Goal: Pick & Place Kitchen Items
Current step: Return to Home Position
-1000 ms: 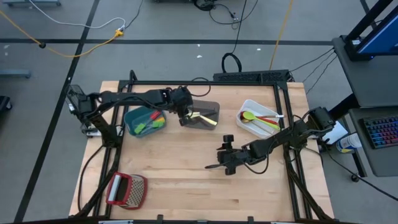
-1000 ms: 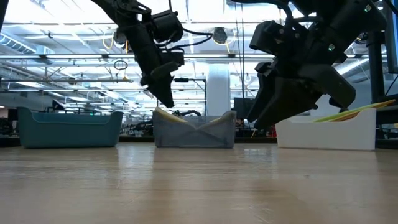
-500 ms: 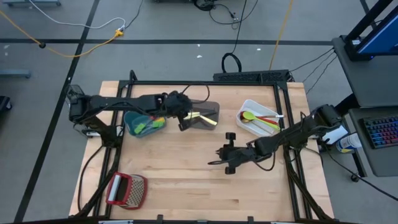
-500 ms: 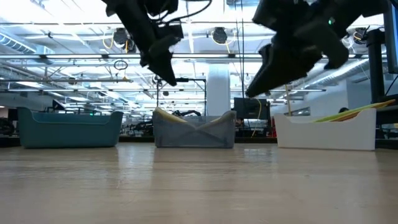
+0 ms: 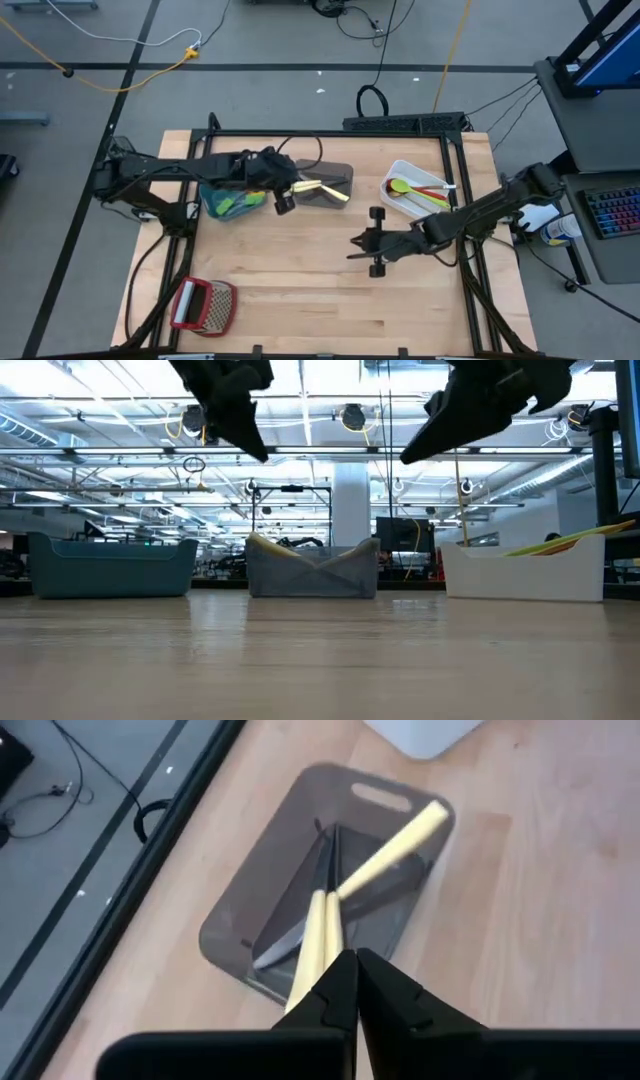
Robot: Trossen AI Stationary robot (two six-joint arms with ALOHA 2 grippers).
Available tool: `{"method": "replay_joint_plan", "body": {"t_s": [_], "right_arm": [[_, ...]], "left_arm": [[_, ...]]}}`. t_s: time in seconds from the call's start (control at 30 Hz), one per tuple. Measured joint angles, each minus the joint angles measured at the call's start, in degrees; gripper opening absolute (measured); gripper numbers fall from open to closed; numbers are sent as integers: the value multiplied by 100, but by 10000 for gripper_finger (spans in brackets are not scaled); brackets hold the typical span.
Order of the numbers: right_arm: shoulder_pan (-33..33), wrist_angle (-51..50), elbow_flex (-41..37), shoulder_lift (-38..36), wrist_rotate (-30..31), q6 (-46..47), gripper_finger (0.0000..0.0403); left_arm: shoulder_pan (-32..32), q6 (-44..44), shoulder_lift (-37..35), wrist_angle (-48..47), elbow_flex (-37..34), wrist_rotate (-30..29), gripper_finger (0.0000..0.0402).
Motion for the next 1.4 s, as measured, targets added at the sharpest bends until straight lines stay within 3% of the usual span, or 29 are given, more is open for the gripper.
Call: {"method": "replay_joint_plan", "body": {"t_s": [0.2,0.47,0.77,1.0,1.17,1.27,1.4], "right_arm": [[-11,112,0,-74,-14,93,8],[-13,156,0,-72,-6,671,9],[-13,-17,0,-172,-22,712,8],[-128,-196,-66,-857,-20,662,9],[-202,-16,-597,-1543,-26,672,9],[-206,422,-1133,-2036,-113,750,8],[-208,1558,-1932,-2657,-777,582,8]], "left_arm": [[-135,-11,-116,-5,-7,11,31],[-222,40,-125,77,2,4,33],[-399,172,-281,95,-4,6,33],[-421,183,-738,14,-7,-93,33],[-501,324,-1166,2,-7,-90,33],[-554,362,-1485,-3,-39,-92,33],[-558,392,-1905,17,-381,-92,33]]}}
